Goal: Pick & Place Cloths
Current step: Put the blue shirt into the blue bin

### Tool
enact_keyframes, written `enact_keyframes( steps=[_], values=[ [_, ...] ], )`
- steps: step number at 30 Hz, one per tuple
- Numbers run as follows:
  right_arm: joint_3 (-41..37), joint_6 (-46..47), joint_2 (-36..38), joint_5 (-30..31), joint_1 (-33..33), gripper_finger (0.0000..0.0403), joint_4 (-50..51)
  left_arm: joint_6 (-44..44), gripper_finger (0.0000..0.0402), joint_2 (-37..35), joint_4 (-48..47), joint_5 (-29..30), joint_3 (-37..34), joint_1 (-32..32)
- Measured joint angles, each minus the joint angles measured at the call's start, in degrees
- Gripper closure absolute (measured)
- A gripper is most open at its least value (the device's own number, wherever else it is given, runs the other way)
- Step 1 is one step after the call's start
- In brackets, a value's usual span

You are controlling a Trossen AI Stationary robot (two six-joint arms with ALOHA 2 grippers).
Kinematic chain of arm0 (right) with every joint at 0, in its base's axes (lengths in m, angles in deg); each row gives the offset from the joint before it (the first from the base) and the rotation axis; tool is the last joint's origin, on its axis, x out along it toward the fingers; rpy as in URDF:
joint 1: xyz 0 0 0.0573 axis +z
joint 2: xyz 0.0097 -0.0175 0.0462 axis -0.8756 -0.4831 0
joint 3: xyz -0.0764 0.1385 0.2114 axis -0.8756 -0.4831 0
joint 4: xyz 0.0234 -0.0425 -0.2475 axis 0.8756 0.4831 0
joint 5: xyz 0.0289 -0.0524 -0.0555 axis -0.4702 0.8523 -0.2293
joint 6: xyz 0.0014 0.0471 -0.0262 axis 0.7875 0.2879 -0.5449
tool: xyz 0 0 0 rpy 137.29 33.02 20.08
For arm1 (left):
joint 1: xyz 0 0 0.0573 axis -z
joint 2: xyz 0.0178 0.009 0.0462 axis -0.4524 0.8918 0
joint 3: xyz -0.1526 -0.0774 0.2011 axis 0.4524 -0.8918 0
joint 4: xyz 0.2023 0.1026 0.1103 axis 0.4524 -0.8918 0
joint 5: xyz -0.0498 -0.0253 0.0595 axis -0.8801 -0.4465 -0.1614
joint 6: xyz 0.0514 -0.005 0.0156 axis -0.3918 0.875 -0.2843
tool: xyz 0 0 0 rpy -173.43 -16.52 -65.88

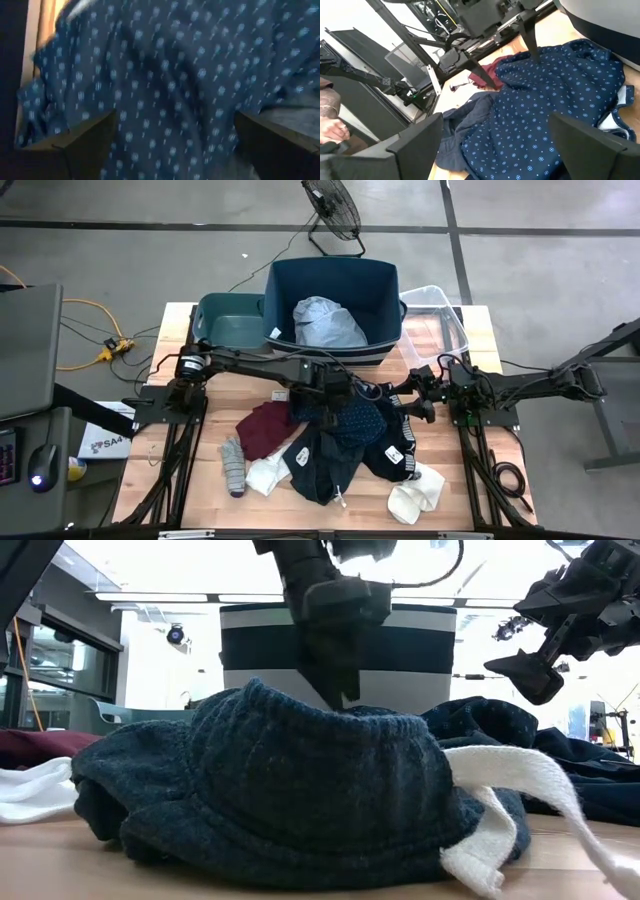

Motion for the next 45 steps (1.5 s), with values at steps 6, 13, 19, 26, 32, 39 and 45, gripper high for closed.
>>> enact_keyframes(
  steps=[6, 13, 19, 26, 32, 39, 45],
  values=[
    [0.00, 0.00, 0.00, 0.00, 0.01, 0.0050, 0.32, 5.10, 0.0004, 1.64, 0.25, 1.82, 0.08, 0.01],
    [0.00, 0.00, 0.00, 0.00, 0.01, 0.0050, 0.42, 10.41, 0.0004, 2.01, -1.71, 6.21, 0.09, -0.02],
    [0.00, -0.02, 0.00, 0.00, 0.02, 0.0050, 0.42, 15.55, 0.0004, 2.12, -2.67, 7.96, -0.01, -0.95],
    [0.00, 0.00, 0.00, 0.00, 0.02, 0.0050, 0.42, 21.99, 0.0004, 2.12, -3.12, 8.04, -2.21, -3.27],
    [0.00, -0.02, 0.00, 0.00, 0.02, 0.0050, 0.42, 27.33, 0.0004, 2.12, -3.57, 7.17, -4.45, -5.02],
    [0.00, -0.01, 0.01, 0.00, 0.02, 0.0050, 0.42, 34.08, 0.0004, 2.12, 2.14, 3.94, -8.20, -5.64],
    [0.00, 0.00, 0.01, 0.00, 0.02, 0.0050, 0.42, 38.29, 0.0004, 1.69, 7.43, 2.67, -12.95, -5.64]
  ],
)
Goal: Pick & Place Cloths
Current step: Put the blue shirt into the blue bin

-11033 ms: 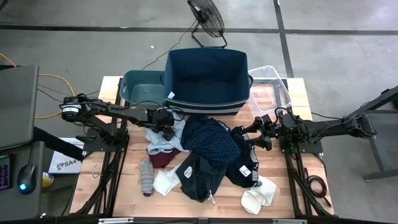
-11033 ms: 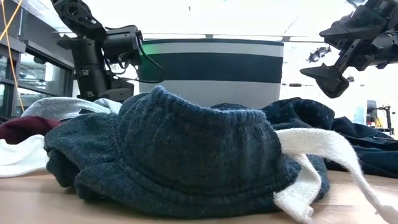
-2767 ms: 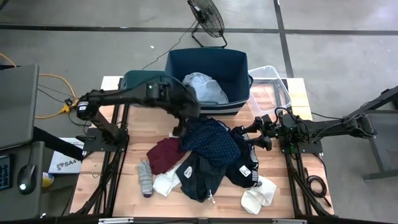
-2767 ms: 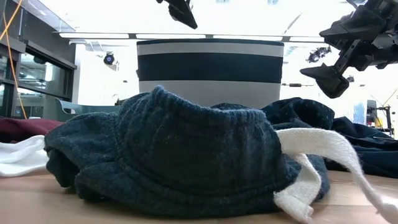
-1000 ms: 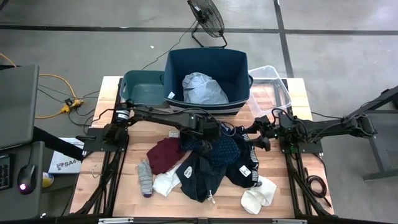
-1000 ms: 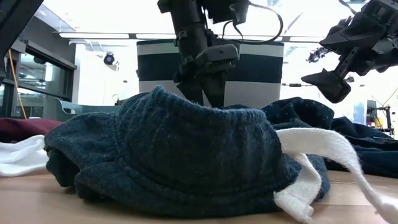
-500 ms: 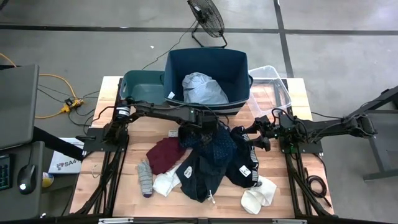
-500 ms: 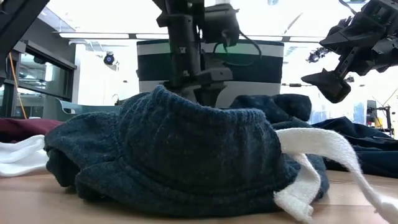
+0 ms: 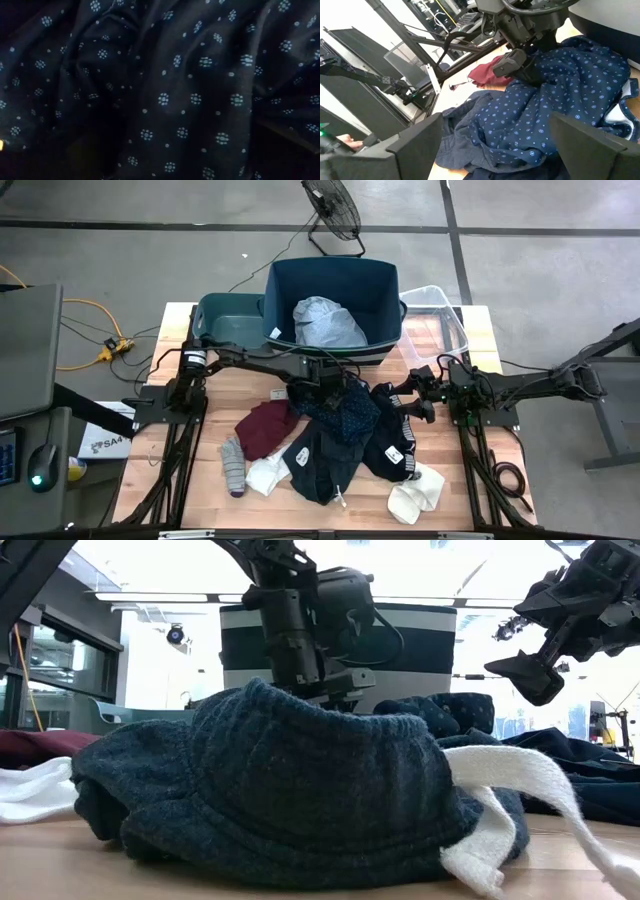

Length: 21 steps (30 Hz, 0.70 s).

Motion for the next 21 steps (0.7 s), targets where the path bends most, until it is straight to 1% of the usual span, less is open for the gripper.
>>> enact_keyframes(
  steps=[5, 9, 14, 21],
  values=[
    [0.00, 0.00, -0.01, 0.00, -0.01, 0.0050, 0.00, 0.29, 0.0010, 0.04, 0.11, -0.25, -0.69, 0.00],
    [0.00, 0.00, 0.01, 0.00, 0.00, 0.0050, 0.00, 1.33, 0.0041, 0.13, 0.17, -0.83, -0.76, 0.03],
    [0.00, 0.00, -0.01, 0.00, 0.00, 0.0050, 0.00, 3.68, 0.0107, 0.22, 0.71, -3.40, -0.81, 0.37],
    [0.00, 0.00, 0.00, 0.00, -0.01, 0.0050, 0.00, 5.04, 0.0236, 0.33, 0.57, -4.67, -0.84, 1.09]
  ],
)
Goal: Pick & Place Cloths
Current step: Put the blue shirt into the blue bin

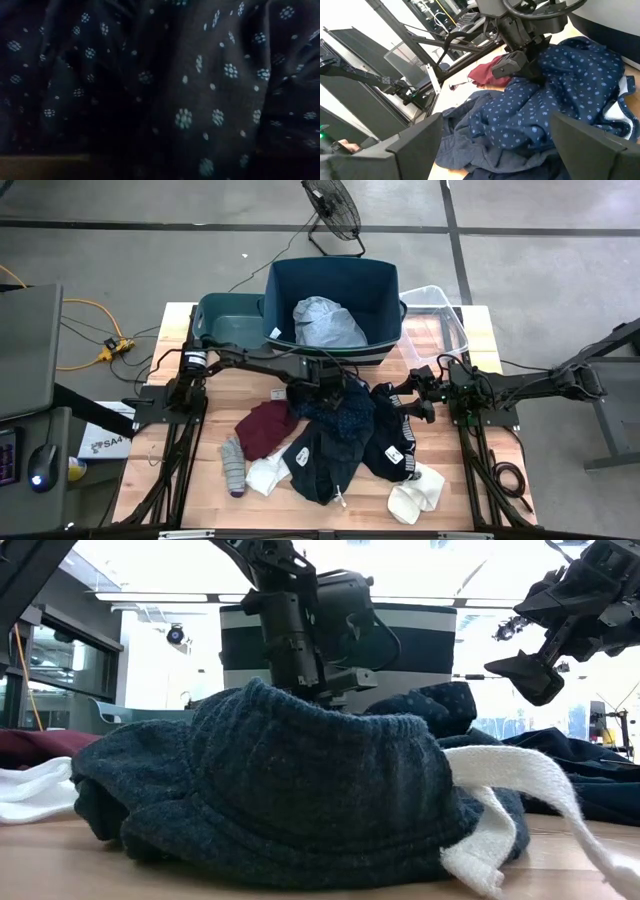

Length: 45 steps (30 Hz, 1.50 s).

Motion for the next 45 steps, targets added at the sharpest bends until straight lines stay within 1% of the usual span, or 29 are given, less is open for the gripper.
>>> enact_keyframes(
  steps=[6, 7, 9, 10, 13, 14, 18, 21, 25, 27, 30, 32, 34, 36, 40, 41, 43, 45],
  values=[
    [0.00, 0.00, -0.01, 0.00, -0.01, 0.0050, 0.00, -0.54, 0.0357, 0.02, -0.36, -2.11, -0.02, 0.02],
    [0.00, -0.01, 0.01, 0.00, 0.01, 0.0050, 0.00, -0.90, 0.0368, 0.02, -0.60, -2.47, -0.02, 0.02],
    [0.00, 0.00, 0.00, 0.00, 0.00, 0.0050, 0.00, -1.22, 0.0368, 0.02, -0.74, -3.16, -0.02, 0.02],
    [0.00, -0.02, 0.01, -0.02, 0.01, 0.0050, 0.00, -1.81, 0.0368, 0.02, -0.73, -4.44, -0.01, -0.05],
    [0.00, -0.01, -0.01, -0.01, 0.01, 0.0050, 0.00, -4.98, 0.0368, 0.16, -1.38, -11.00, 0.88, -0.83],
    [0.00, 0.00, 0.01, 0.00, 0.01, 0.0050, 0.00, -5.84, 0.0368, 0.26, -1.76, -12.29, 1.48, -0.83],
    [0.00, -0.02, 0.01, -0.04, -0.01, 0.0050, 0.00, -9.01, 0.0368, -0.02, -3.19, -15.09, 5.07, -0.57],
    [0.00, 0.00, 0.00, 0.00, 0.01, 0.0050, -0.02, -11.58, 0.0368, -0.96, -4.67, -15.31, 9.31, -0.57],
    [0.00, 0.00, -0.01, -0.02, 0.01, 0.0050, 0.11, -15.80, 0.0368, -2.00, -10.22, -13.93, 16.67, -0.73],
    [0.00, 0.00, 0.01, -0.02, 0.01, 0.0050, 0.09, -17.99, 0.0368, -2.69, -15.78, -12.67, 20.57, -1.06],
    [0.00, 0.00, 0.00, -0.02, 0.01, 0.0050, 0.09, -20.05, 0.0368, -3.48, -18.21, -12.37, 26.68, -1.05],
    [0.00, -0.01, 0.01, -0.02, 0.00, 0.0050, 0.11, -21.86, 0.0368, -3.91, -22.18, -11.84, 30.79, -1.05],
    [0.00, -0.02, 0.00, -0.02, 0.01, 0.0050, 0.09, -23.34, 0.0368, -3.91, -23.27, -11.86, 35.64, -1.05],
    [0.00, 0.00, 0.01, -0.02, 0.01, 0.0050, 0.11, -24.62, 0.0368, -3.91, -26.64, -11.86, 40.84, -1.05],
    [0.00, -0.01, 0.01, -0.02, 0.00, 0.0050, 0.09, -25.47, 0.0368, -4.02, -27.96, -11.86, 49.51, -1.07],
    [0.00, -0.02, 0.00, -0.01, 0.01, 0.0050, 0.10, -25.45, 0.0368, -4.27, -27.15, -11.78, 50.31, -1.07],
    [0.00, -0.01, -0.01, -0.01, 0.00, 0.0050, 0.11, -25.06, 0.0368, -6.99, -22.45, -12.05, 48.41, -1.14],
    [0.00, -0.01, -0.01, 0.00, -0.01, 0.0050, 0.09, -24.72, 0.0368, -8.80, -20.39, -12.17, 48.32, -1.45]
  ],
)
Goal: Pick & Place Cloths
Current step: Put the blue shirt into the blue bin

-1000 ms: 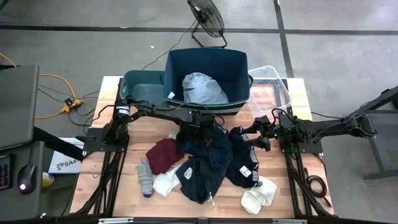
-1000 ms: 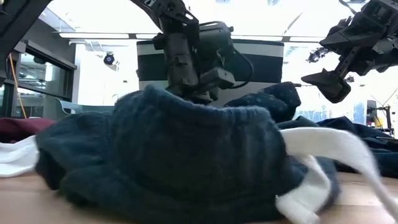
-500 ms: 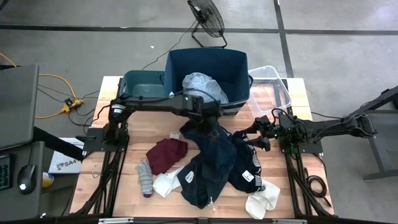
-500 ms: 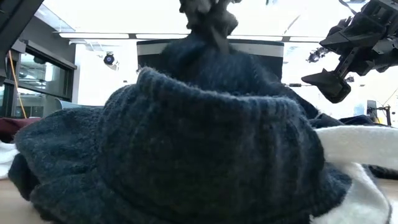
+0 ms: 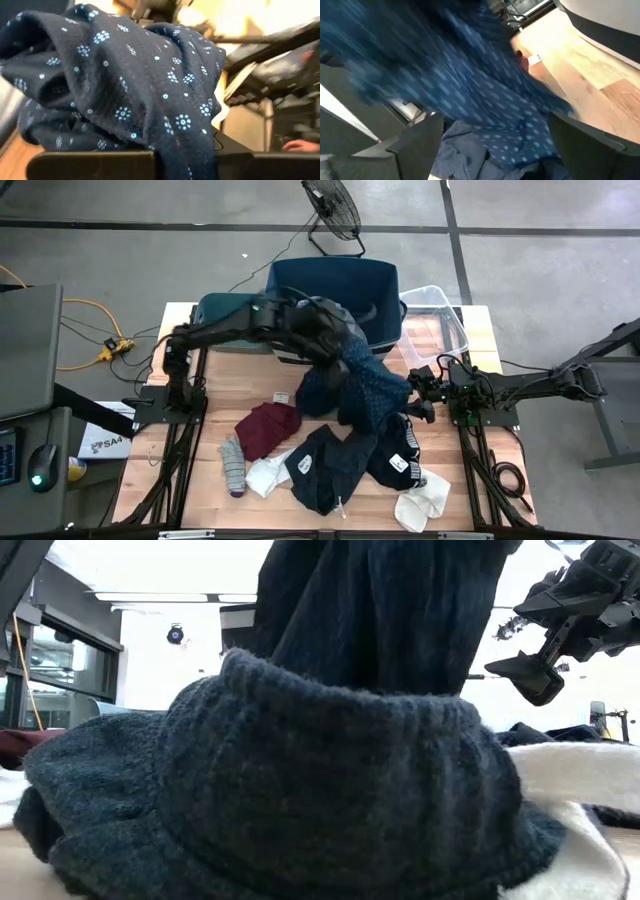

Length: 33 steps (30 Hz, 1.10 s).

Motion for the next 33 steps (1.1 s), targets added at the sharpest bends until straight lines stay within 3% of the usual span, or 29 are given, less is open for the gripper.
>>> enact_keyframes(
  steps=[12, 25, 33],
  values=[
    [0.00, 0.01, 0.00, -0.04, 0.00, 0.0050, 0.25, -7.64, 0.0368, -8.52, 4.11, -0.80, 1.93, -1.83],
    [0.02, -0.01, 0.00, -0.02, 0.00, 0.0050, -0.05, -17.24, 0.0368, -14.75, 19.92, -1.18, 1.95, -3.07],
    [0.00, 0.01, 0.00, -0.07, 0.00, 0.0050, 0.12, -24.64, 0.0368, -14.83, 26.18, 11.66, 1.93, -3.03]
  ],
)
